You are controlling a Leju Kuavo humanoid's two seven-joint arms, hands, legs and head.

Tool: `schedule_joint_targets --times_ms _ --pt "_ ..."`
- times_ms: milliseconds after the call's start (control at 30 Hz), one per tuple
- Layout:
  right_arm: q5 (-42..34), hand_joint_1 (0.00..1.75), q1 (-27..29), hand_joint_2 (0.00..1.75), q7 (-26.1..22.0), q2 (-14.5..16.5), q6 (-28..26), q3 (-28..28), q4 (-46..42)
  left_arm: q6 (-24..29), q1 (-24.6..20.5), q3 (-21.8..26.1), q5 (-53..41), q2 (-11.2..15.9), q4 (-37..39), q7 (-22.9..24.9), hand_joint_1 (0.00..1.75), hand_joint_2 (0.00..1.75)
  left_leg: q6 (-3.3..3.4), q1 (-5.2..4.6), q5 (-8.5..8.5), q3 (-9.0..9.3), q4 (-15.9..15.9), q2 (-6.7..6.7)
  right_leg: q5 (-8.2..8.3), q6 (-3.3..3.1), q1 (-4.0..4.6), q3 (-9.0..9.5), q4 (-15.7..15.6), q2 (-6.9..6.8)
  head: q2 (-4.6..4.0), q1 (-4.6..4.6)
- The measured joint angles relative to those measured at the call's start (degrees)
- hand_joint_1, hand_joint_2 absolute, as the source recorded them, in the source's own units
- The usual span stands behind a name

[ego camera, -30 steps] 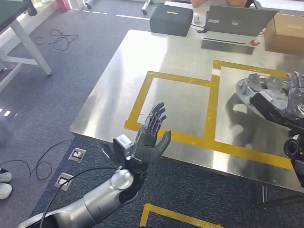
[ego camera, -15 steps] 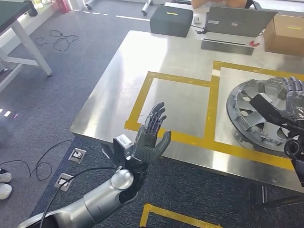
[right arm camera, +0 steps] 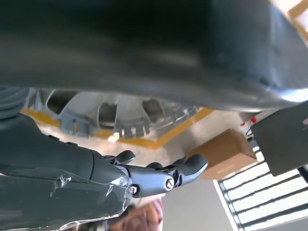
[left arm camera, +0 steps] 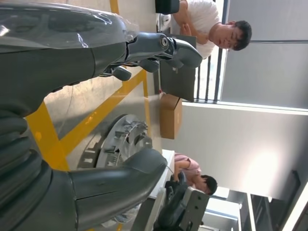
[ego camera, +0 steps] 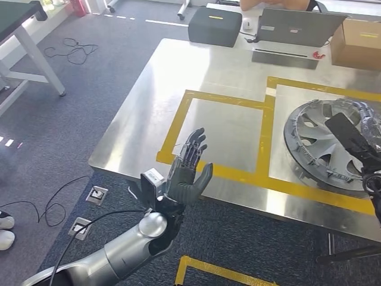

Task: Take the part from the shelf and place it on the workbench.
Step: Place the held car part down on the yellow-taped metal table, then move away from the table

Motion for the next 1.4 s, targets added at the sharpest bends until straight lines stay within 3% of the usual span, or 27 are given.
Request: schedule_joint_targets --times_ms 200,300,667,1000,1233,1300,1333,1400 --pt "-26.18 0.00 7.09 0.00 -4.36 0.99 2.72 -1.35 -9.80 2.07 0.46 0.02 -0.21 0.31 0.00 0.55 0.00 0.00 -0.02 0.00 -0.03 0.06 -0.01 -0.02 -0.03 -0.01 0.03 0.10 -0.01 -0.02 0.00 -0.01" --pt "-32.81 0.00 12.63 0.00 -5.30 1.76 0.55 -1.09 -18.09 3.01 0.90 0.04 -1.32 0.55 -0.02 0.83 0.00 0.00 -0.04 0.01 -0.05 0.10 -0.05 -0.04 -0.09 -0.01 0.02 0.11 -0.02 -0.05 0.00 0.00" --pt "-34.26 0.00 29.54 0.00 -4.75 3.50 -1.03 2.18 -43.90 4.68 3.16 0.09 -3.03 1.60 -1.68 3.20 0.00 0.00 -0.20 0.03 -0.16 0.19 -0.17 -0.04 -0.24 -0.17 0.03 0.11 -0.03 -0.06 0.00 0.00" --pt "-33.84 0.00 35.20 0.00 -2.88 3.55 -0.82 3.21 -53.49 4.60 3.56 0.08 -3.18 1.97 -3.18 4.21 0.00 0.00 -0.16 -0.06 -0.46 0.19 0.05 0.00 -0.32 -0.05 -0.21 0.17 -0.13 0.00 0.00 0.00" --pt "-33.34 0.00 36.91 0.00 -2.33 3.54 -0.82 3.43 -57.26 4.55 3.55 0.07 -3.58 1.97 -3.60 4.58 0.00 0.00 0.50 -0.07 -1.14 0.42 0.24 0.06 -0.83 0.63 -0.34 0.51 -0.30 0.06 0.00 -0.03" --pt "-33.29 0.00 37.06 0.00 -2.31 3.54 -0.80 3.42 -57.98 4.55 3.52 0.07 -3.61 1.92 -3.81 4.58 0.00 0.00 0.80 0.30 -1.23 1.28 -0.47 0.24 -2.03 0.91 -0.24 -0.12 1.45 0.01 0.00 0.06" --pt "-33.27 0.00 37.12 0.00 -2.30 3.54 -0.80 3.41 -58.25 4.54 3.49 0.07 -3.62 1.89 -3.89 4.59 0.00 0.00 0.99 0.50 -1.34 1.81 -0.77 0.37 -3.42 1.06 -0.21 -1.41 4.31 -0.01 0.00 0.20" --pt "-33.25 0.00 37.32 0.00 -2.28 3.54 -0.80 3.48 -58.56 4.51 3.45 0.07 -3.62 1.85 -3.96 4.61 0.00 0.00 1.20 0.57 -1.72 2.45 -0.85 0.55 -6.77 1.34 -0.35 -5.80 12.93 -0.06 0.00 0.45"
